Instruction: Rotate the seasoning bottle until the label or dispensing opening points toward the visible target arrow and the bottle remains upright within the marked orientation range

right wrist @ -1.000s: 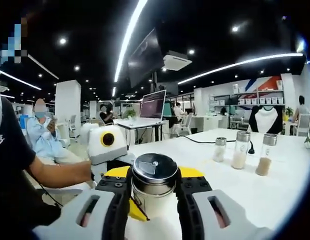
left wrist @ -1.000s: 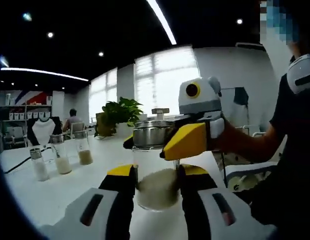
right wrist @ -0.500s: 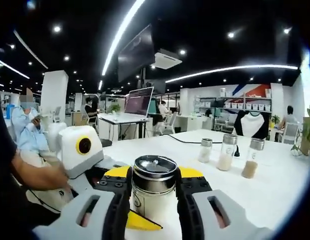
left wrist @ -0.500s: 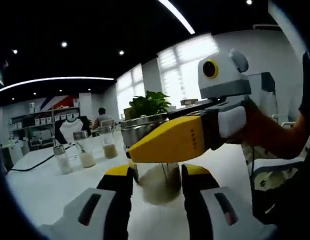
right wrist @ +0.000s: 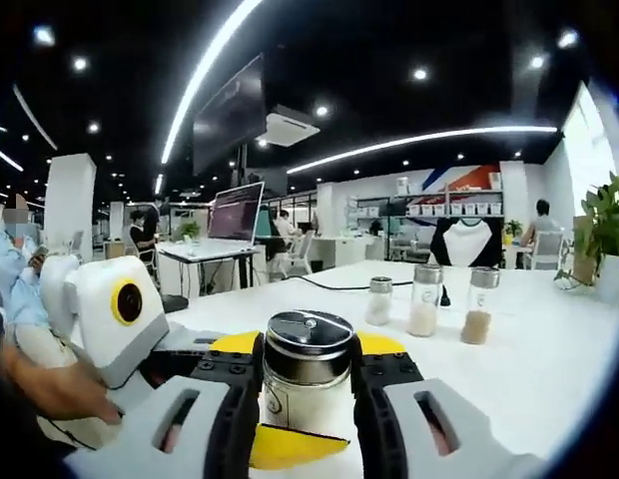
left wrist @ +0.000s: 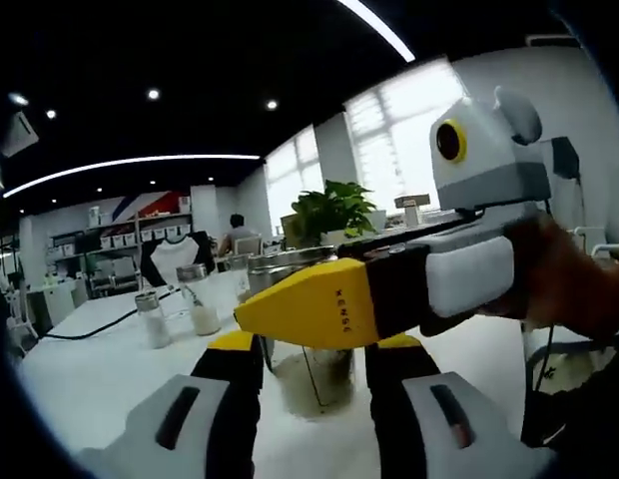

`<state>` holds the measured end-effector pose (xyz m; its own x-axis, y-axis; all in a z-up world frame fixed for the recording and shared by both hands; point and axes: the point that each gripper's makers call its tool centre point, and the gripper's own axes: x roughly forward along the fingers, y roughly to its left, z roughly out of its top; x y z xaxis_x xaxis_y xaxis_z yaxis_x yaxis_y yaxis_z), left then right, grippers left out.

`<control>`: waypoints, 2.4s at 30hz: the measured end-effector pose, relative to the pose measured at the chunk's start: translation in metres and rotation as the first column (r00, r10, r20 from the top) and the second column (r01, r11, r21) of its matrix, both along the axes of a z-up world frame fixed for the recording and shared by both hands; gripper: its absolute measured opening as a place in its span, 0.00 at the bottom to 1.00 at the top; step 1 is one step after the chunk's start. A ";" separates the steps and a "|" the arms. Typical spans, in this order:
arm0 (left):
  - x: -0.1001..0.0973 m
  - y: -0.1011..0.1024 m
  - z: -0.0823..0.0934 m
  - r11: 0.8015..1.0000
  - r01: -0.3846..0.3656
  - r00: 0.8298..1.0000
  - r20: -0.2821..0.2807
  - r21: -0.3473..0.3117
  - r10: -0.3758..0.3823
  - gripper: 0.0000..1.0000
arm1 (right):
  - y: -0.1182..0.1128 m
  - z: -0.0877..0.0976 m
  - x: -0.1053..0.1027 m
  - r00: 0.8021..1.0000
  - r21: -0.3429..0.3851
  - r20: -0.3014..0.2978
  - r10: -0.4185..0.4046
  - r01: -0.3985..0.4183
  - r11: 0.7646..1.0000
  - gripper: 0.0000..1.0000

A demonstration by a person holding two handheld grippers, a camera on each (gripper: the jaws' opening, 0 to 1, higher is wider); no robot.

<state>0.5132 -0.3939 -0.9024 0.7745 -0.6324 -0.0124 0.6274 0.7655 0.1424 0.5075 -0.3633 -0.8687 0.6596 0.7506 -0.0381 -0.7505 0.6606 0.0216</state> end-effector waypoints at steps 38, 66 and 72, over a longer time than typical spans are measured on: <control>0.021 0.032 -0.002 0.996 -0.008 1.000 0.000 -0.089 0.008 0.36 | -0.005 0.011 -0.002 0.988 0.020 0.155 0.009 -0.012 1.000 0.41; 0.072 0.110 -0.034 0.977 -0.201 0.973 -0.127 -0.071 0.191 0.36 | -0.064 -0.038 -0.014 0.992 -0.020 0.128 -0.018 0.021 1.000 0.62; 0.082 0.124 -0.042 0.970 -0.239 0.961 -0.158 -0.053 0.228 0.36 | -0.071 -0.040 -0.012 0.993 -0.019 0.117 -0.031 0.033 0.999 0.61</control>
<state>0.5948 -0.2696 -0.9445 0.8936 -0.4375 -0.1006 0.4398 0.8981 0.0006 0.4952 -0.4344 -0.9092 0.6842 0.7289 0.0252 -0.7255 0.6837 -0.0792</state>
